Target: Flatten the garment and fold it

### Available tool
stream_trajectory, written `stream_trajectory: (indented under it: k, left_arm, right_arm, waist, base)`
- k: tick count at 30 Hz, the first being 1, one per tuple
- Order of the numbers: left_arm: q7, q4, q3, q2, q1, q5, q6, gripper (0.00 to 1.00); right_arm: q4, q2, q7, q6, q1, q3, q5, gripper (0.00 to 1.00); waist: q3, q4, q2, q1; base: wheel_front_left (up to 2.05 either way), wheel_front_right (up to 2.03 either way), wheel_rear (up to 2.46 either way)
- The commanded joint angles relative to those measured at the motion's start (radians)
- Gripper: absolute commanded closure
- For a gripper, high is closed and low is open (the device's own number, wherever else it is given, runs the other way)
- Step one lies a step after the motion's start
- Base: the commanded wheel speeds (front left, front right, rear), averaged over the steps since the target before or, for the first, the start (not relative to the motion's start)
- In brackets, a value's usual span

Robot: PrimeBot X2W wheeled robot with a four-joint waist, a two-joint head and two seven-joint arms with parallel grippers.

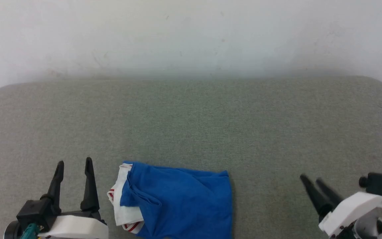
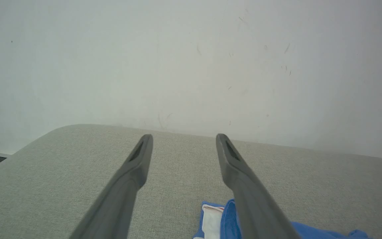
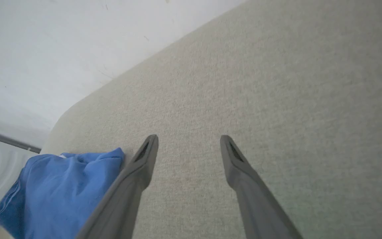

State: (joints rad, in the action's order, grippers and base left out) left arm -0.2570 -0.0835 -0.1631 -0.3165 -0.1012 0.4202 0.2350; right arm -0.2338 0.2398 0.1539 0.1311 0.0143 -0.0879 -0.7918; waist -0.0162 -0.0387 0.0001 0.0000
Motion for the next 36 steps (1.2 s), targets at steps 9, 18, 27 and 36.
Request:
stream_trajectory:
  k: [9, 18, 27, 36]
  left_arm:
    - [-0.005, 0.038, 0.018, 0.025, 0.018, -0.058, -0.063, 0.00]
    - [-0.005, 0.048, 0.025, 0.062, 0.044, -0.093, -0.089, 0.00]
    - [-0.005, 0.055, 0.038, 0.088, 0.039, -0.114, -0.105, 0.00]
    - [-0.005, 0.040, 0.045, 0.100, 0.022, -0.132, -0.111, 0.00]
  right_arm:
    - [-0.085, -0.126, 0.440, 0.000, 0.014, -0.018, -0.385, 0.00]
    - [-0.221, -0.181, 0.484, 0.000, 0.146, -0.133, -0.465, 0.23]
    - [-0.258, -0.163, 0.436, 0.000, 0.214, -0.233, -0.427, 1.00]
    - [-0.149, 0.013, 0.357, 0.000, 0.234, -0.393, -0.201, 1.00]
  waist:
    - [-0.025, -0.062, -0.0001, 0.0000]
    - [-0.040, -0.100, -0.0001, 0.0000]
    - [-0.034, -0.087, -0.0001, 0.0000]
    - [-0.004, -0.019, -0.0001, 0.0000]
  base:
    - [0.00, 0.00, 0.00]
    - [0.00, 0.00, 0.00]
    - [0.00, 0.00, 0.00]
    - [0.00, 0.00, 0.00]
